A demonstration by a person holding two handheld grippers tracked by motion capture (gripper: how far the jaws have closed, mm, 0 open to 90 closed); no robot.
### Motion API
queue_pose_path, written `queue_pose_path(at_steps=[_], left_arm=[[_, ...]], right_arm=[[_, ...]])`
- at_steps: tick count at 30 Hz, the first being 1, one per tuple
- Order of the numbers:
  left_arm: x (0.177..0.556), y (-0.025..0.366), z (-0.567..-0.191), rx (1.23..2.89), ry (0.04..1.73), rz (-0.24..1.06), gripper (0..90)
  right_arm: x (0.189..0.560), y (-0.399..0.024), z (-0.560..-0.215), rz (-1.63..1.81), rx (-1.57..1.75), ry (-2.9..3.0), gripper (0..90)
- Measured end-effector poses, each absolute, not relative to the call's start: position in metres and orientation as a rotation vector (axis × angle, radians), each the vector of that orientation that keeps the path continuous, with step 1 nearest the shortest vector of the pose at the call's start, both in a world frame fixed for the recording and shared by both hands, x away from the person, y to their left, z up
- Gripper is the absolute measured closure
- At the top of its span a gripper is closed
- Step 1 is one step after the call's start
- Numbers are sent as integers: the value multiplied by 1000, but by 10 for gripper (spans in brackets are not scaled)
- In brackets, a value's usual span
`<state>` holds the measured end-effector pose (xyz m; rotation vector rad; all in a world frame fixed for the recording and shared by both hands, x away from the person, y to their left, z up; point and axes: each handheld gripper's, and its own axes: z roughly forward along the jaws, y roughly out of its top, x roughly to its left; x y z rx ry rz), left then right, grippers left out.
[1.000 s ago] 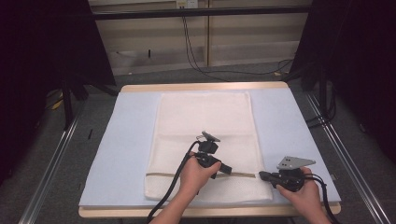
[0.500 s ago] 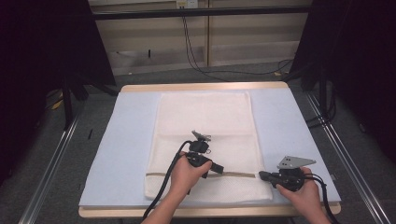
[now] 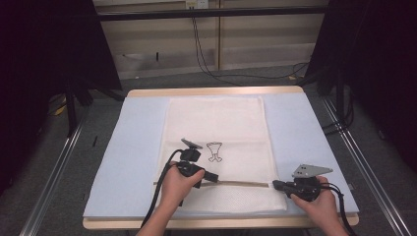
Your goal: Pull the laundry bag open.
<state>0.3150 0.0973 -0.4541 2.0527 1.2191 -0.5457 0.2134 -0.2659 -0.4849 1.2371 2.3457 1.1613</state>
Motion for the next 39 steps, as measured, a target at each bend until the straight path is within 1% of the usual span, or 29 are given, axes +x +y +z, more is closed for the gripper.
queue_pose_path(at_steps=[6,11,16,19,20,21,23,24,26,39], left_arm=[[314,127,-454,2035,1263,-514,877],[313,143,-452,2025,1286,-488,877],[312,159,-454,1989,1320,-490,877],[312,167,-454,1998,1326,-476,875],[312,175,-453,1964,1356,-483,876],[312,175,-453,1964,1356,-483,874],[312,190,-453,1967,1385,-449,874],[312,190,-453,1967,1385,-449,874],[311,205,-452,1944,1404,-450,874],[307,244,-457,1878,1474,-425,874]], right_arm=[[213,-266,-485,1163,1239,2344,900],[213,-266,-485,1167,1243,2342,900],[213,-266,-485,1167,1249,2342,900],[213,-266,-485,1168,1251,2342,900],[213,-266,-485,1169,1252,2343,900],[213,-266,-485,1169,1250,2342,900],[213,-266,-485,1169,1251,2343,900],[213,-266,-485,1169,1251,2343,900],[213,-266,-485,1168,1249,2343,900],[213,-266,-485,1167,1248,2340,900]])
